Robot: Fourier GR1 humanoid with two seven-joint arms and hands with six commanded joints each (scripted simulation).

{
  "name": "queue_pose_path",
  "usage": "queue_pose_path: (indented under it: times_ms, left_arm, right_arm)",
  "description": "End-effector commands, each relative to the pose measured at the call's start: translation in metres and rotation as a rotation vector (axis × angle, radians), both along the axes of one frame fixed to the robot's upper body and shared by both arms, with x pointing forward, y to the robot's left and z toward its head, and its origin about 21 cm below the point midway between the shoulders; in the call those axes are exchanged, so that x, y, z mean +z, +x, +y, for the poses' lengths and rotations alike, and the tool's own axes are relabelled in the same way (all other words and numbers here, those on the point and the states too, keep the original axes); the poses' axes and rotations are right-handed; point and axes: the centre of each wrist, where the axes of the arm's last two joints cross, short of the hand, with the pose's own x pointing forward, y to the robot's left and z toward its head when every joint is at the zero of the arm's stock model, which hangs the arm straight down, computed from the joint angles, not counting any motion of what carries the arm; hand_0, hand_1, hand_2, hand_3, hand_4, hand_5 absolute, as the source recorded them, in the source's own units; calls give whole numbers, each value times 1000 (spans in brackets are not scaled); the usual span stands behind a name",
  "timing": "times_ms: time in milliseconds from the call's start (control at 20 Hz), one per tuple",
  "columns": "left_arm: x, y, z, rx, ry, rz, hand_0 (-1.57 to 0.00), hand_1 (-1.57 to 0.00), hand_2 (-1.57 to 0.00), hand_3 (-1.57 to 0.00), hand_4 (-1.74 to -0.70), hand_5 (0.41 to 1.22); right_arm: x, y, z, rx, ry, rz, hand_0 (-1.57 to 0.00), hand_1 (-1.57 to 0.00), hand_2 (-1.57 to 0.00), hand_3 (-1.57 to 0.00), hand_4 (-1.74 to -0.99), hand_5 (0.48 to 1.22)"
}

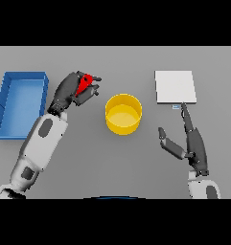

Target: Pick up the red beaker and tilt it to pour out 1 green nut into yellow bowl. Pick up the yellow bowl and place it on the metallic measuring scale.

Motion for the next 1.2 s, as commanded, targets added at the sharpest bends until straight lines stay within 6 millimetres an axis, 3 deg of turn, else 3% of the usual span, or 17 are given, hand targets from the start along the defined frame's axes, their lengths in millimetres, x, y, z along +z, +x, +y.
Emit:
queue_pose_path:
  times_ms: [0,300,550,650,700,900,1150]
  left_arm:
    - [2,1,-2,-1,38,-1,-1566,-1566,-1566,-1564,-1734,1114]
    - [20,6,-26,-69,497,-89,-1570,-1570,-1570,-1569,-1739,1127]
    - [28,14,-41,-140,778,-171,-1571,-1571,-1571,-1570,-1740,1190]
    - [33,17,-46,-181,874,-198,-1571,-1571,-1571,-1571,-1649,1201]
    - [36,19,-49,-211,923,-218,-1571,-1571,-1571,-1571,-1666,1205]
    - [49,21,-64,-340,1132,-251,-1571,-1571,-1571,-1277,-1701,1215]
    - [49,21,-84,-491,1350,-313,-1571,-1571,-1571,-1475,-1726,1219]
  right_arm:
    - [3,2,-2,-6,-5,-1,1,1,1,1,-1254,680]
    - [2,-3,-1,5,15,-14,1,1,1,1,-1256,690]
    - [6,-2,-2,13,11,-8,1,1,1,1,-1274,704]
    - [6,-2,0,12,24,-12,1,1,1,1,-1284,705]
    - [5,0,4,12,30,-5,1,1,1,1,-1283,702]
    - [-3,-3,2,-2,55,-2,1,1,1,1,-1292,678]
    - [-4,-1,8,-5,106,-2,1,1,1,1,-1291,648]
